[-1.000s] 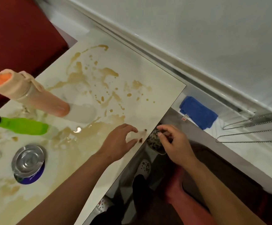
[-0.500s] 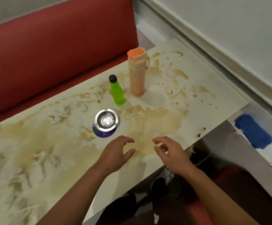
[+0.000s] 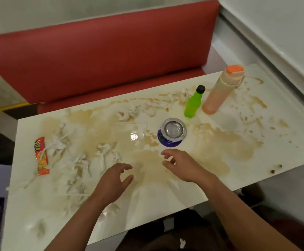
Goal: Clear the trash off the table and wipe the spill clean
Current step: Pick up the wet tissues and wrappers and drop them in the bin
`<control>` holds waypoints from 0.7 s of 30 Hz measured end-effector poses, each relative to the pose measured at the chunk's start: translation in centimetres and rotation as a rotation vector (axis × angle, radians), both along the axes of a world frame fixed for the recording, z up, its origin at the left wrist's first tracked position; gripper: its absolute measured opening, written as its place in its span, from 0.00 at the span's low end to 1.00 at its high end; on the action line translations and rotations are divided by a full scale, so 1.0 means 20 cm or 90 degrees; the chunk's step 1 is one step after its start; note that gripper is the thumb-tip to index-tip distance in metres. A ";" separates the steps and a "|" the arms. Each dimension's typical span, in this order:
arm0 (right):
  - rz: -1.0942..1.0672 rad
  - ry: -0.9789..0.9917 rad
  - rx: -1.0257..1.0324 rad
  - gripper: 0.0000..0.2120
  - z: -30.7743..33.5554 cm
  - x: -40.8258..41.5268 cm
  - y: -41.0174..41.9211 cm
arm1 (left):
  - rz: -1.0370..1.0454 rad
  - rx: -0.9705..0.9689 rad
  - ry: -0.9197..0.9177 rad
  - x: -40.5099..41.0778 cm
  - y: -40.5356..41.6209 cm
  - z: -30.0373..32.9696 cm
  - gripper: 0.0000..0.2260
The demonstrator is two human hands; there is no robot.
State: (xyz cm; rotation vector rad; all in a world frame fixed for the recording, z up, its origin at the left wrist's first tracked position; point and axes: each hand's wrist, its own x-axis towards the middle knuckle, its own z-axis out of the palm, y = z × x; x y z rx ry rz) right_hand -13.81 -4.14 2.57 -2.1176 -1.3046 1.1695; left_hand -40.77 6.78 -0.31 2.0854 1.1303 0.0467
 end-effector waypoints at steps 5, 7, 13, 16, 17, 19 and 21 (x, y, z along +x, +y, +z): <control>0.031 -0.013 -0.015 0.19 0.05 0.01 0.17 | 0.010 0.006 -0.015 -0.01 0.12 -0.01 0.13; 0.043 -0.017 -0.024 0.20 0.05 0.04 0.25 | 0.010 0.013 -0.027 0.03 0.19 -0.01 0.13; 0.064 -0.066 -0.032 0.23 -0.03 0.16 0.54 | -0.012 0.037 -0.029 0.19 0.44 0.01 0.15; 0.083 -0.106 -0.043 0.25 -0.10 0.24 0.68 | -0.030 0.068 -0.002 0.29 0.58 0.02 0.18; 0.080 -0.118 -0.041 0.27 -0.12 0.26 0.74 | -0.030 0.073 0.004 0.32 0.63 0.02 0.18; 0.050 -0.137 -0.030 0.32 -0.17 0.31 0.84 | -0.016 0.081 0.001 0.39 0.72 0.01 0.19; 0.015 -0.161 -0.033 0.35 -0.21 0.34 0.95 | 0.006 0.088 -0.007 0.45 0.80 -0.02 0.20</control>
